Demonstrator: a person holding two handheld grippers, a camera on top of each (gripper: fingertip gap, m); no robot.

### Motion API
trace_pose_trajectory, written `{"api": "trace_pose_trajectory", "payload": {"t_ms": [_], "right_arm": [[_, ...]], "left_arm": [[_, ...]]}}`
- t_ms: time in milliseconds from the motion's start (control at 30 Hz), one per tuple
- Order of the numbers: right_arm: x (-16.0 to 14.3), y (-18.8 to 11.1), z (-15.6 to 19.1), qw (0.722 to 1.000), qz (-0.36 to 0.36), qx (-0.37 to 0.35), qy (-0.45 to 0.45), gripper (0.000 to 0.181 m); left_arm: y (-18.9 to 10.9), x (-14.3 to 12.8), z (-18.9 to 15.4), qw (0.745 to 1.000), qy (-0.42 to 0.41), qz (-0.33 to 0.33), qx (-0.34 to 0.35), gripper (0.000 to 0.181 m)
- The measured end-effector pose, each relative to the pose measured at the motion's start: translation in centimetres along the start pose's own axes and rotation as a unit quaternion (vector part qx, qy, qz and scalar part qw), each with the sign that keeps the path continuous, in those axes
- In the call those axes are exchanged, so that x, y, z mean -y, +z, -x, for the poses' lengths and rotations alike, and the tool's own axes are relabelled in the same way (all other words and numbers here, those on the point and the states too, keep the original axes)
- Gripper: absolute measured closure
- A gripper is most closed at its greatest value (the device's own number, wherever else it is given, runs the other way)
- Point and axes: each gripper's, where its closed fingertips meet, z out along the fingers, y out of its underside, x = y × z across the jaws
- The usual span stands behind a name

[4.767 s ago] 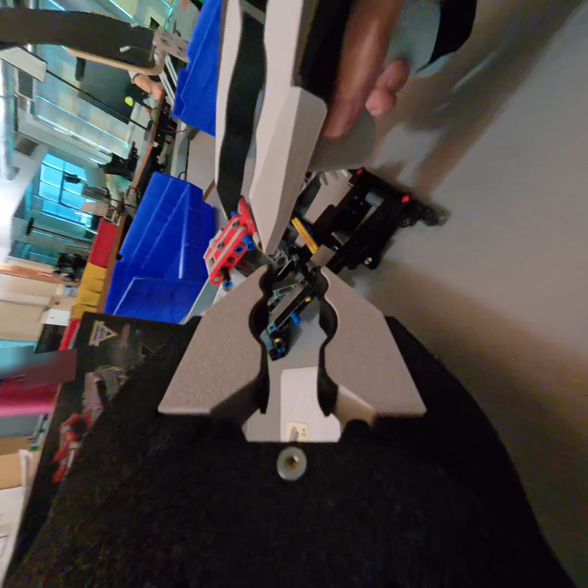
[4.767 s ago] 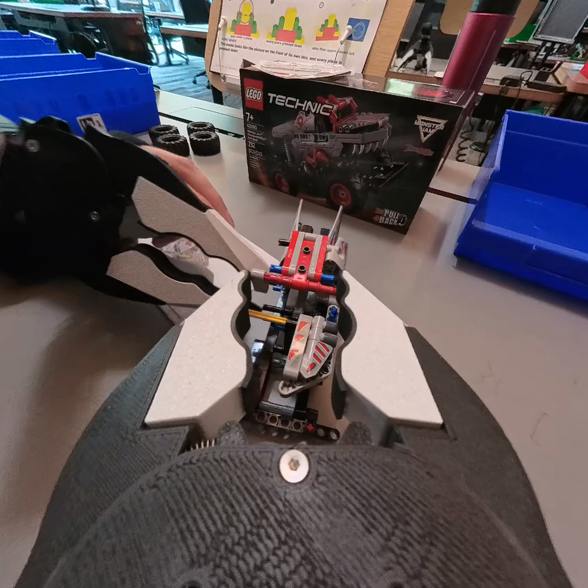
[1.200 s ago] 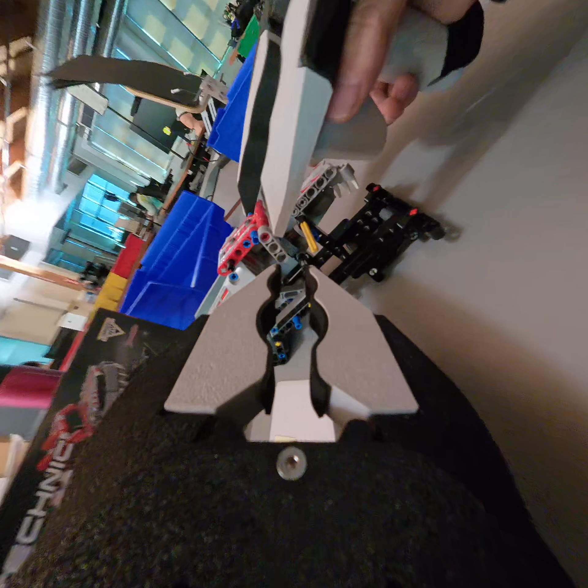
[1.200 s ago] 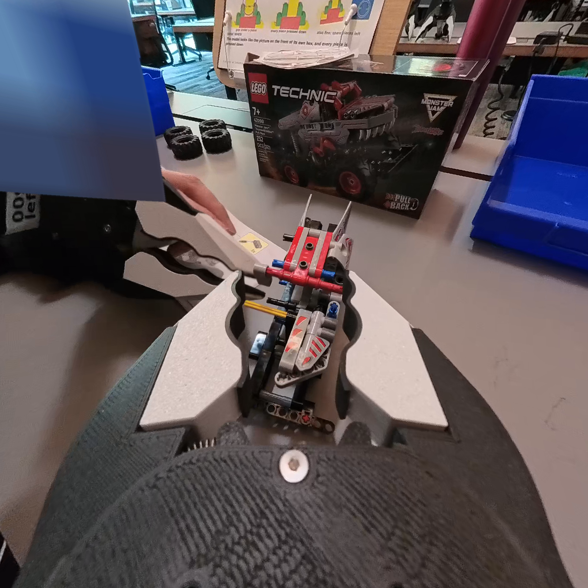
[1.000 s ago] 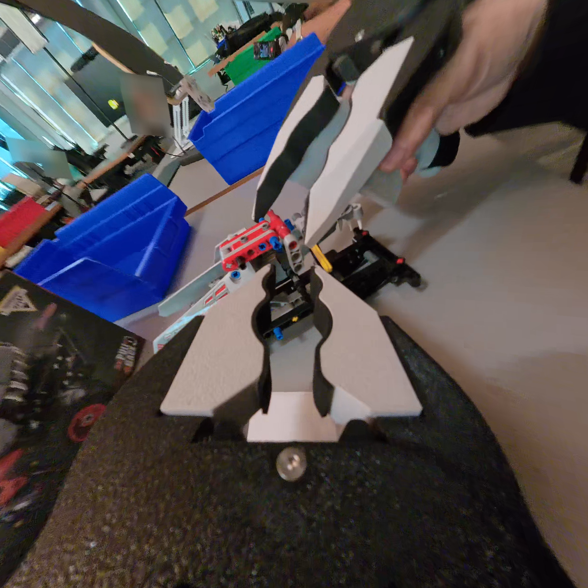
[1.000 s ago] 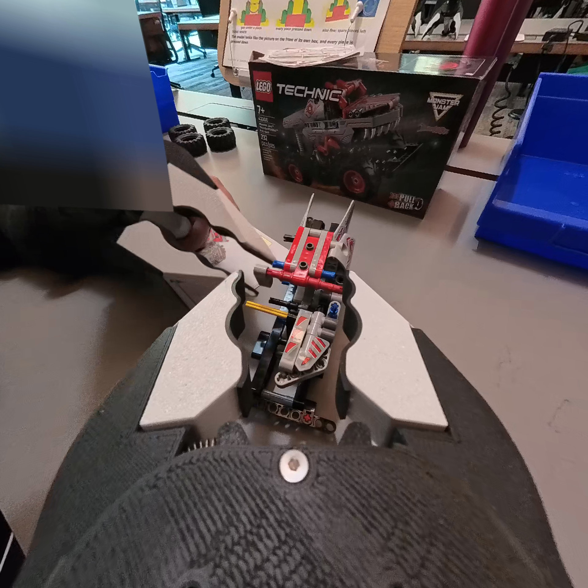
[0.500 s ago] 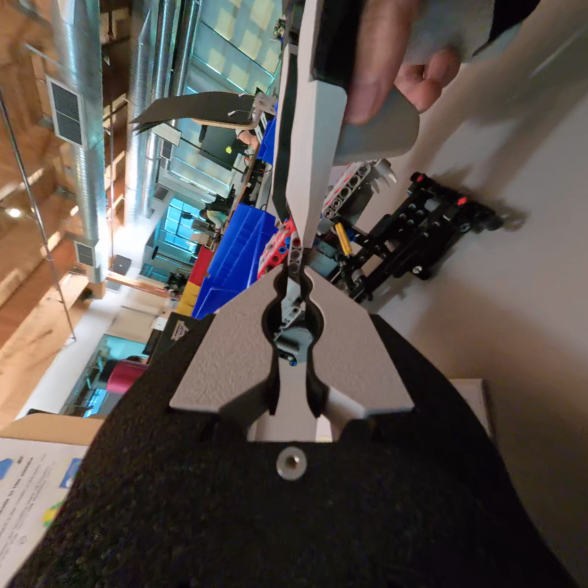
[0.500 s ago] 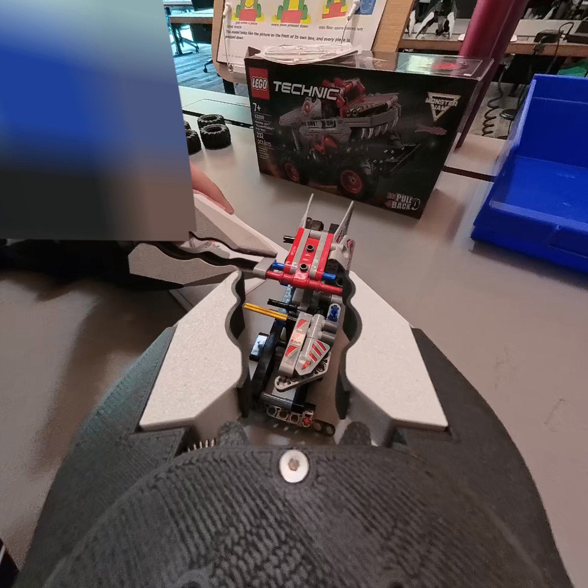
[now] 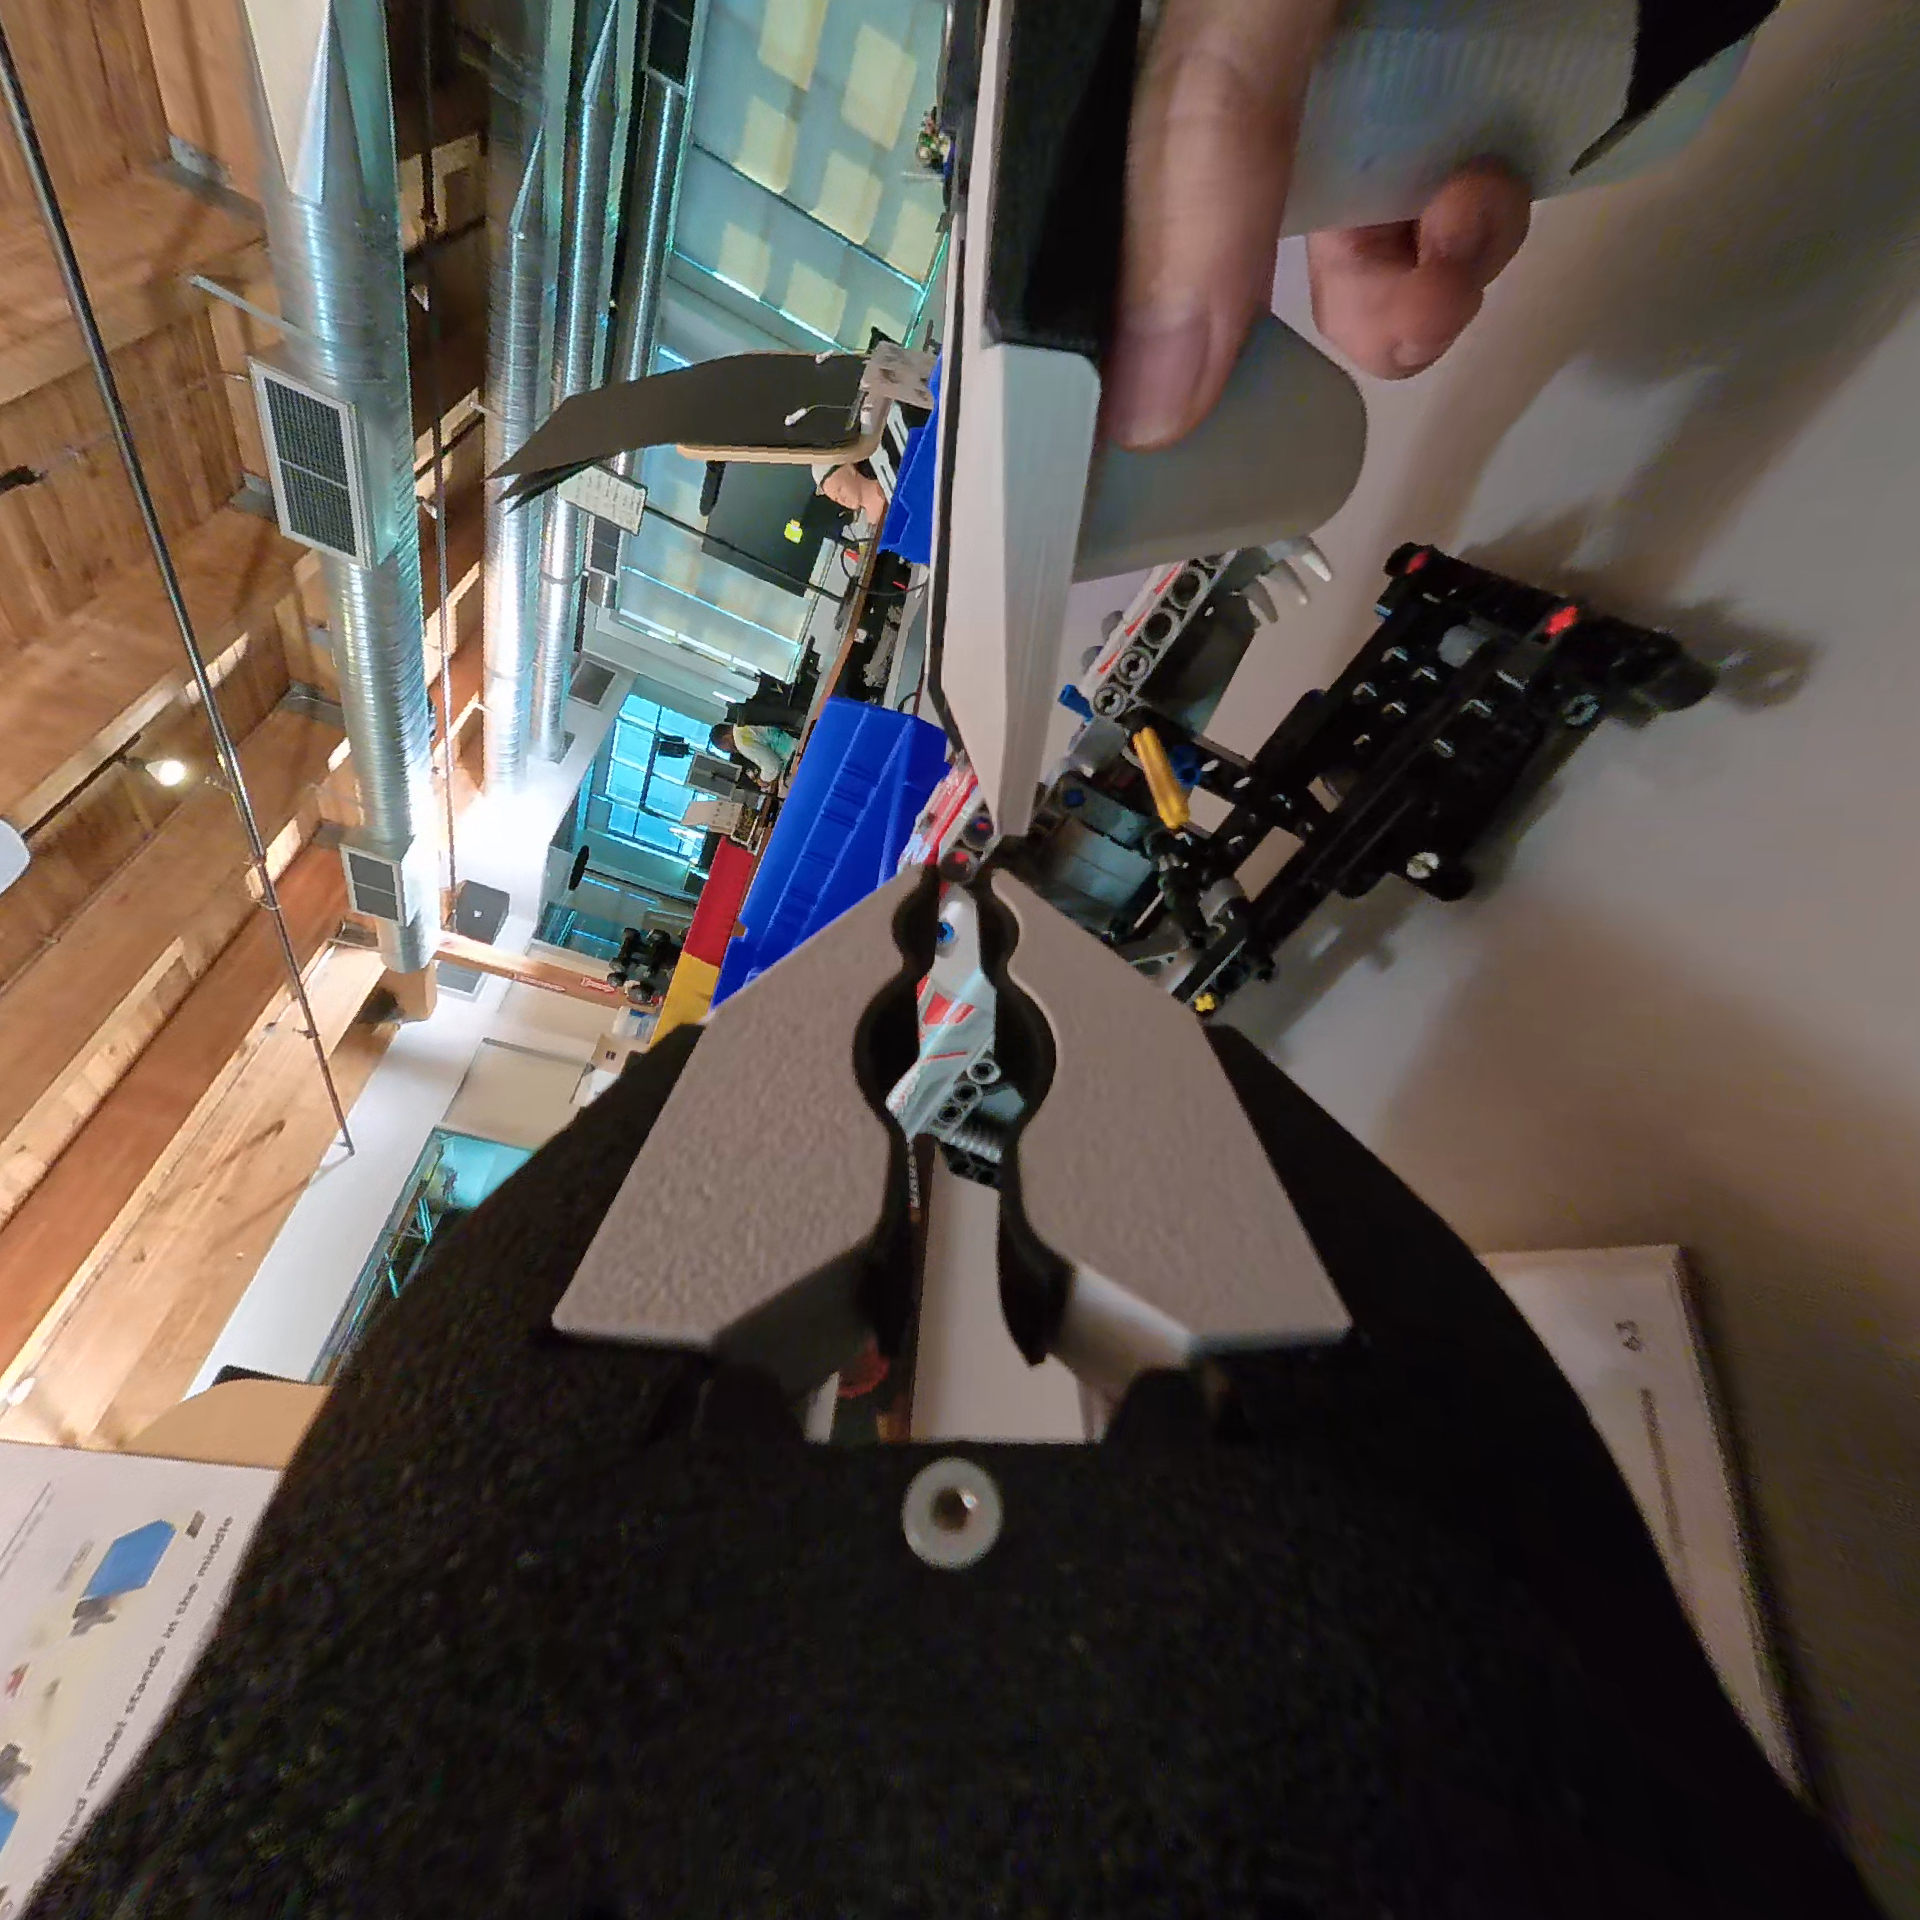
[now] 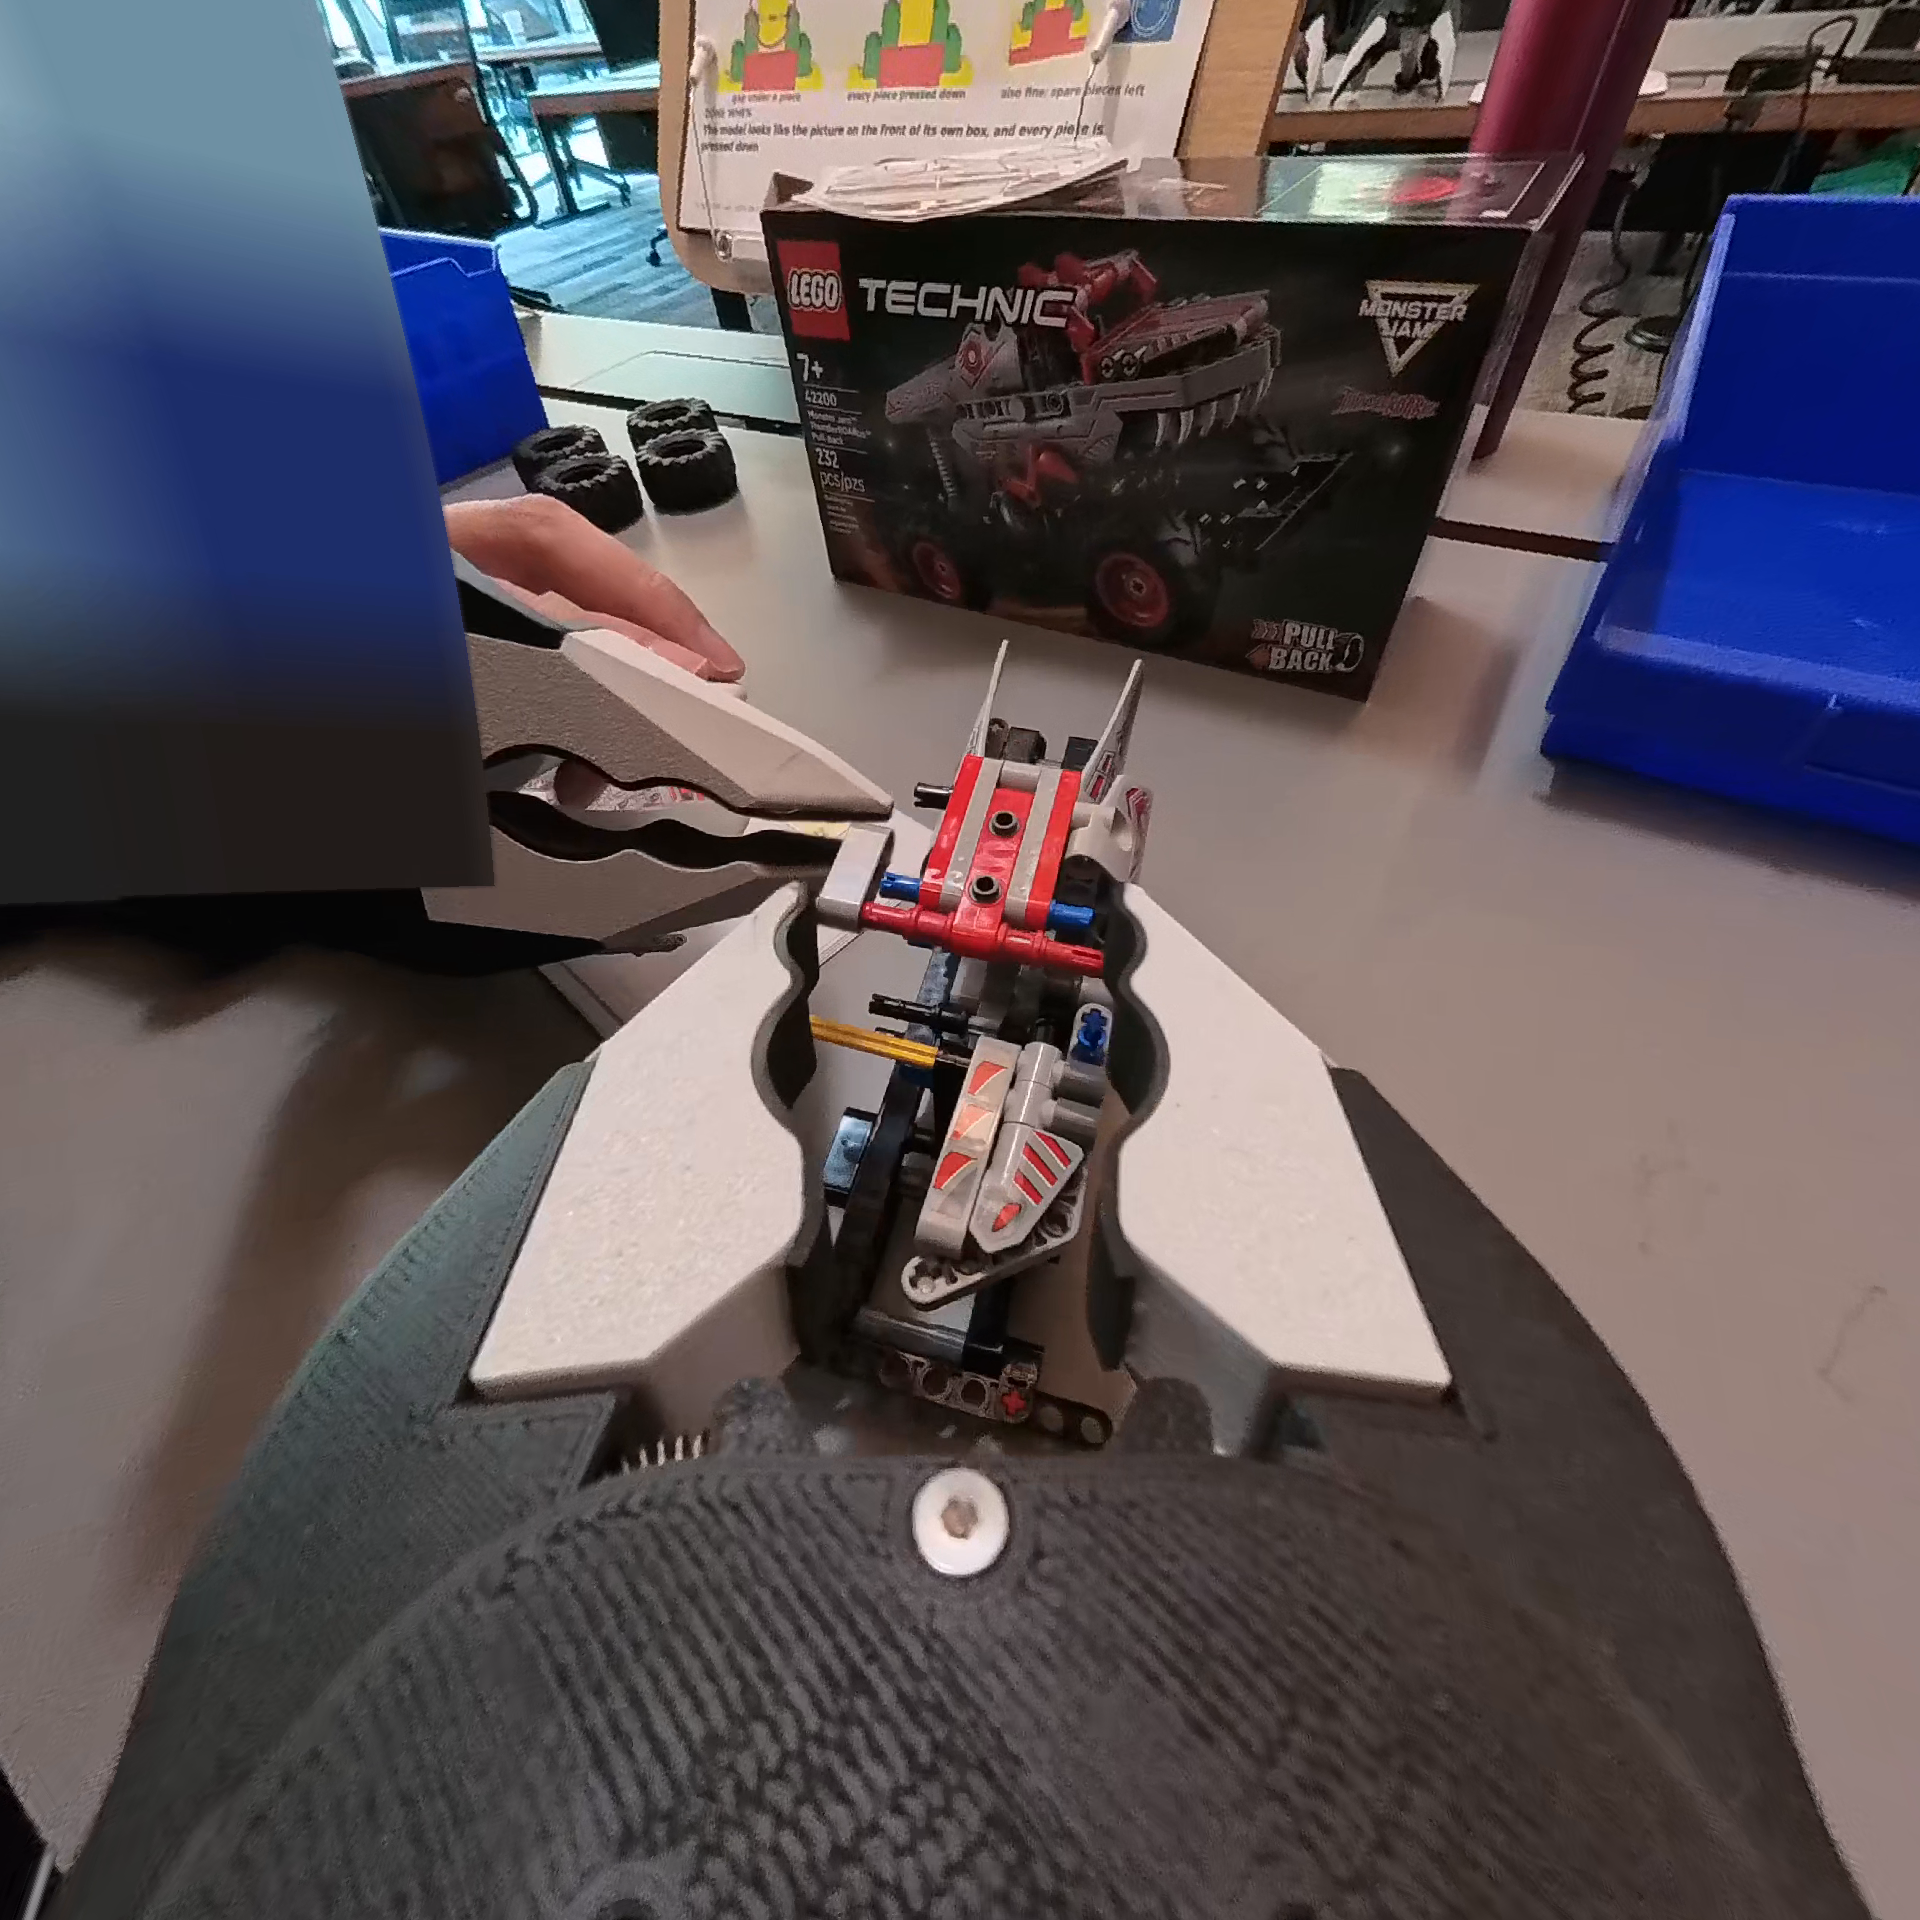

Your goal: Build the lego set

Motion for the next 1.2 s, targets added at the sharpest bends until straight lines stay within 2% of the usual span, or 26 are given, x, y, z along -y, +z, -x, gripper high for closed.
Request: {"api": "trace_pose_trajectory", "payload": {"t_ms": [200,300,433,567,667,767,833,933,1133,1200], "right_arm": [[0.0,-0.2,-0.1,1.0,0.001,-0.007,-0.001,0.127],[0.0,-0.2,-0.1,1.0,-0.007,-0.001,0.004,0.129],[0.0,-0.3,0.0,1.0,-0.005,0.009,-0.001,0.13],[-0.1,-0.4,0.1,1.0,-0.002,0.018,-0.017,0.13],[-0.2,-0.5,0.3,0.999,-0.001,0.024,-0.031,0.13],[-0.2,-0.5,0.4,0.999,0.0,0.031,-0.039,0.13],[-0.3,-0.6,0.4,0.998,0.002,0.035,-0.045,0.13],[-0.3,-0.7,-0.1,0.999,0.004,0.024,-0.048,0.13],[-0.4,-0.9,-0.1,0.998,0.002,0.036,-0.05,0.13],[-0.5,-1.0,0.0,0.998,0.002,0.043,-0.054,0.13]], "left_arm": [[0.0,0.1,-0.3,1.0,-0.015,-0.006,-0.018,0.177],[-0.1,0.3,-0.5,0.998,-0.041,-0.022,-0.051,0.172],[-0.9,1.0,0.8,0.98,-0.139,-0.065,-0.129,0.162],[-1.6,1.4,1.4,0.933,-0.212,-0.081,-0.28,0.148],[-1.3,1.0,1.0,0.895,-0.197,-0.043,-0.397,0.133],[0.3,-0.3,0.0,0.879,-0.136,0.01,-0.456,0.118],[0.7,-0.8,-0.9,0.863,-0.106,0.03,-0.494,0.117],[1.5,-0.8,-0.8,0.854,-0.078,0.031,-0.513,0.121],[2.0,-0.3,-0.9,0.843,-0.019,0.038,-0.536,0.115],[1.9,-0.4,-1.4,0.826,-0.019,0.067,-0.559,0.102]]}}
